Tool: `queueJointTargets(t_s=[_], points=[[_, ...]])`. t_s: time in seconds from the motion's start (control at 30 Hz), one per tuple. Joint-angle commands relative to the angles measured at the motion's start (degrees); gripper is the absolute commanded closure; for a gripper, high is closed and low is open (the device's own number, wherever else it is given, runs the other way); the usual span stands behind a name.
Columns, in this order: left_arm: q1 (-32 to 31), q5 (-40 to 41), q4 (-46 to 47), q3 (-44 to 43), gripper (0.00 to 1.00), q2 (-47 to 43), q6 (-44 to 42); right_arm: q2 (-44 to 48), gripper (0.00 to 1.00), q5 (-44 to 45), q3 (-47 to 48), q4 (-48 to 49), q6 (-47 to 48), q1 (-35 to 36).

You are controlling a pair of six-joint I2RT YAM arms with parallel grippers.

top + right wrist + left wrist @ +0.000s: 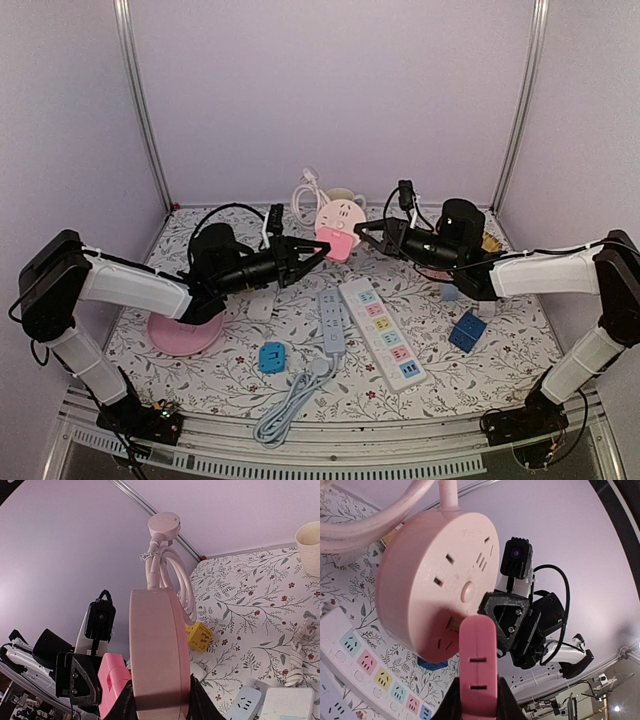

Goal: Pull the plug off the socket

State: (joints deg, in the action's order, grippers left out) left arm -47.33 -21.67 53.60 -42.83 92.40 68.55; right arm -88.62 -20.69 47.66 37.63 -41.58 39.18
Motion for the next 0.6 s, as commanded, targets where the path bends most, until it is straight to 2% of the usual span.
queueJointTargets(t_s=[0.0, 0.57], points=[[-3.37, -11.06, 13.7, -0.65, 1.0, -3.13, -5.12, -4.8, 0.98, 0.83, 3.44, -0.98, -0.11, -1.3], [-3.23, -14.39, 11.9, -0.1, 1.0, -5.38, -9.76, -10.45, 0.97, -8.11, 8.12, 0.96, 0.1, -5.28]])
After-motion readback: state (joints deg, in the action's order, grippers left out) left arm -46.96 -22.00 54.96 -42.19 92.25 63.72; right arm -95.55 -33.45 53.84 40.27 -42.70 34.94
